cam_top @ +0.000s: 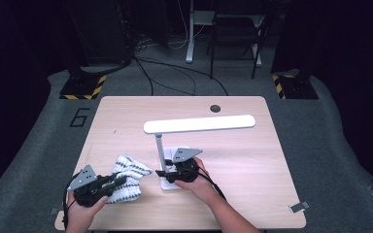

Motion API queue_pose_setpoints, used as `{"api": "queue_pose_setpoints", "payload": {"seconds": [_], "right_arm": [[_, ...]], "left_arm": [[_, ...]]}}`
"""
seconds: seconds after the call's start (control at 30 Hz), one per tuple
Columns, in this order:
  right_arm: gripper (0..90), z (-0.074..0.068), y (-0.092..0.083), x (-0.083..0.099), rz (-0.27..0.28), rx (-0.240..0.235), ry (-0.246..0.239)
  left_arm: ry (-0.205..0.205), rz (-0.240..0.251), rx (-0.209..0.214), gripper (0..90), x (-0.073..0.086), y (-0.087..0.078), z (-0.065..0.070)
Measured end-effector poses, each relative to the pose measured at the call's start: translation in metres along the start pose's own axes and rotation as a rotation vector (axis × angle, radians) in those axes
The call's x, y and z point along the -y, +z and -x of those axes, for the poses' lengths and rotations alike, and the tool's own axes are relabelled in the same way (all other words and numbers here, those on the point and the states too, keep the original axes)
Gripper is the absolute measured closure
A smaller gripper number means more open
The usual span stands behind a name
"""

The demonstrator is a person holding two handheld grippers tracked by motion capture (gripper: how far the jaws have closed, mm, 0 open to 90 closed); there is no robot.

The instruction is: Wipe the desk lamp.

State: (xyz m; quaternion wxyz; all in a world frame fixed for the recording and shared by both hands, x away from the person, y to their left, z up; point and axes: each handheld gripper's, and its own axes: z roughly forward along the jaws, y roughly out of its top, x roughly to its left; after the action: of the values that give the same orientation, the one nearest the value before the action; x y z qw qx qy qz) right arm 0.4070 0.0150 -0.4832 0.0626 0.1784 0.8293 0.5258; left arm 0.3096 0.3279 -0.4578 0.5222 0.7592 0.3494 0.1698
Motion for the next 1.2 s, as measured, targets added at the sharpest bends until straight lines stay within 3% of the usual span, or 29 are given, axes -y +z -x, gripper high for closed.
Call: {"api": "queue_pose_setpoints", "payload": {"seconds": [0.33, 0.53, 0.9, 1.1, 1.2], "right_arm": [[54.2, -0.007, -0.006, 0.001, -0.013, 0.047, -0.002], [54.4, -0.012, -0.009, 0.005, 0.0, 0.068, 0.034], [54.0, -0.024, -0.005, 0.003, -0.01, 0.06, 0.037], [52.8, -0.032, 0.001, 0.001, -0.011, 0.032, 0.032], [44.6, -0.031, 0.0, 0.002, -0.019, 0.009, 0.025]], "left_arm": [[-0.005, 0.0, -0.003, 74.5, 0.001, 0.001, 0.001], [-0.004, -0.002, -0.001, 74.5, 0.0, 0.003, 0.002], [0.002, -0.003, -0.004, 74.5, 0.0, 0.003, 0.001], [0.003, -0.008, 0.001, 74.5, 0.0, 0.004, 0.001], [-0.004, -0.01, 0.0, 74.5, 0.0, 0.005, 0.002]]}}
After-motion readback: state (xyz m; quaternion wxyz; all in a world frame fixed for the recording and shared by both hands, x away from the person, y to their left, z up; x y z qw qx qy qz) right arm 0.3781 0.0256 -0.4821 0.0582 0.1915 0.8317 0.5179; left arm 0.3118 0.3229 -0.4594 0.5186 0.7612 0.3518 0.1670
